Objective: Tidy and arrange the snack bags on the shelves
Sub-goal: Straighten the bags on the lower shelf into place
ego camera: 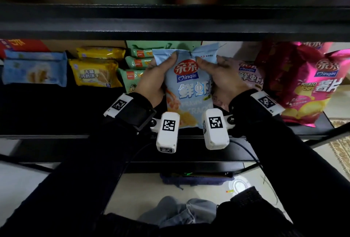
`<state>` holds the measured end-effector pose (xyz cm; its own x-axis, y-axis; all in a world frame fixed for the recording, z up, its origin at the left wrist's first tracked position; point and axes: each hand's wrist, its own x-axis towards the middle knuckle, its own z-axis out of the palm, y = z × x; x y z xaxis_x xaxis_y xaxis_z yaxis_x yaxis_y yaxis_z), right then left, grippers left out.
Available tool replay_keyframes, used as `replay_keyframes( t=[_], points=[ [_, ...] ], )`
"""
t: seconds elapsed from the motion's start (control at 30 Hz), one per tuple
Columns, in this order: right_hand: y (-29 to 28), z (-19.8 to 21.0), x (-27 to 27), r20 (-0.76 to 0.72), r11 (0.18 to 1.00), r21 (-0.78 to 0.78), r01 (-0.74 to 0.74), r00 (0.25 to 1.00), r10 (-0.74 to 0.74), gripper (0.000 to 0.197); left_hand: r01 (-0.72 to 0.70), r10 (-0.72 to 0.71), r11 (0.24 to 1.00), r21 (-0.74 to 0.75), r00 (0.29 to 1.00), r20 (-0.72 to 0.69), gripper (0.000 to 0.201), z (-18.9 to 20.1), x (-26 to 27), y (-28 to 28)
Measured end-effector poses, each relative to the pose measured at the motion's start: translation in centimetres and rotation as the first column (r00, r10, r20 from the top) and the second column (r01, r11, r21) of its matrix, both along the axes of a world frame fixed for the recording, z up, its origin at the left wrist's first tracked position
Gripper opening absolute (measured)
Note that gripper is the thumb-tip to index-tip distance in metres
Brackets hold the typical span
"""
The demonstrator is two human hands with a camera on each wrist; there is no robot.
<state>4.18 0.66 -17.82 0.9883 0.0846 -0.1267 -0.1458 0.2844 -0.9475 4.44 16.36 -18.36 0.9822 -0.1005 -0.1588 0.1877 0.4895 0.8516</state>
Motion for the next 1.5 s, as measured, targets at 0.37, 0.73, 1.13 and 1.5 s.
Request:
replay_keyframes(
  t=[0.37, 0.73, 1.13, 1.5],
  points=[
    [-0.9, 2.9, 0.1, 0.280, 0.998, 0.028, -0.061, 0.959, 0.051, 0.029, 0.210, -0.212, 0.976, -0.059, 0.977, -0.031, 0.060, 2.7, -0.3, 3.8],
    [-3.8, 1.0, -1.1, 0.335, 0.891, -0.446, -0.084, 0.907, 0.253, 0.038, 0.413, -0.406, 0.910, 0.040, 0.906, -0.117, 0.093, 0.4, 0.2, 3.5],
    [-2.6, -2.9, -1.3, 0.020, 0.991, -0.100, -0.084, 0.996, 0.087, 0.053, 0.379, -0.483, 0.719, 0.583, 0.875, 0.027, 0.105, -1.6, 0.6, 0.9],
    [-1.3, -2.8, -1.0, -0.052, 0.991, -0.096, -0.092, 0.995, 0.087, 0.048, 0.383, -0.400, 0.845, 0.373, 0.916, -0.036, 0.068, -2.7, 0.4, 1.2]
  ],
)
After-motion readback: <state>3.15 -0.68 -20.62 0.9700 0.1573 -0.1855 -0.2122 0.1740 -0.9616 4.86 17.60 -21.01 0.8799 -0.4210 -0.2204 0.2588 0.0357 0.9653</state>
